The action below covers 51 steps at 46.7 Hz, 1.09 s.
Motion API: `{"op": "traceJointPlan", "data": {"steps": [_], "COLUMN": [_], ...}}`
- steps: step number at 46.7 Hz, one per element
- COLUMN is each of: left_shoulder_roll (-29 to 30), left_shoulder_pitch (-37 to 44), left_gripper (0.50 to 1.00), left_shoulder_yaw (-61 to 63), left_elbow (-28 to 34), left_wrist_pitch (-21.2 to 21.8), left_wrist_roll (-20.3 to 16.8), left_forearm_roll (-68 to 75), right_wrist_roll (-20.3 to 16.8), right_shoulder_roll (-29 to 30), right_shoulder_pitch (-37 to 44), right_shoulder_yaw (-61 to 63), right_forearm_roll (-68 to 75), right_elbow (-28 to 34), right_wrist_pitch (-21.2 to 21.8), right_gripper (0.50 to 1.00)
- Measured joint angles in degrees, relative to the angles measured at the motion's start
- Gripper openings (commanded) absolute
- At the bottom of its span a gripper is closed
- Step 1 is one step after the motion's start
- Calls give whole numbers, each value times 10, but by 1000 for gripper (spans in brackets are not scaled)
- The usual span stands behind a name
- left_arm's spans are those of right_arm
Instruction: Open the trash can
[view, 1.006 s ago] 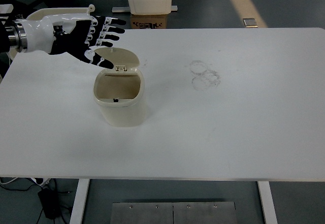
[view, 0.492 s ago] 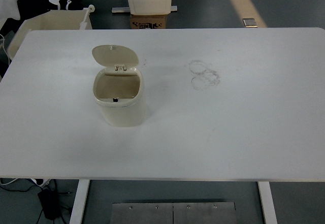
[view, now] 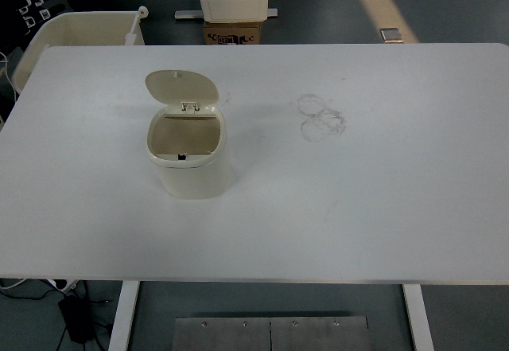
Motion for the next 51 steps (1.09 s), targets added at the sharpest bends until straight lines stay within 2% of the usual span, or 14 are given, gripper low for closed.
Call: {"op": "traceJointPlan", "data": {"steps": [9,18,25,32,51], "left_shoulder_roll": [-12,-53,-72,-84,-119], "left_shoulder_pitch": [96,213,276,310,345], "left_gripper": [1000,1000,1000,1000,1000], "left_shoulder_yaw": [-64,-166,-233,-257,-294], "left_elbow": [38,104,150,175,192], "left_wrist_pitch": [-22,-48,-67,-91,-94], "left_wrist_roll": [-7,-6,-5,-5,-7], "left_forearm_roll": [-20,-27,-23,-23,-23], "right_wrist_roll": [0,0,0,0,0], "right_shoulder_roll": [0,0,0,0,0], "right_shoulder_pitch": [0,0,0,0,-1], "right_shoulder_yaw": [0,-1,-1,0,2], "right_forearm_roll": [-1,0,1,1,1], "right_elbow": [0,0,0,0,0], "right_wrist_pitch": [0,0,0,0,0], "right_gripper": [991,991,991,991,991]}}
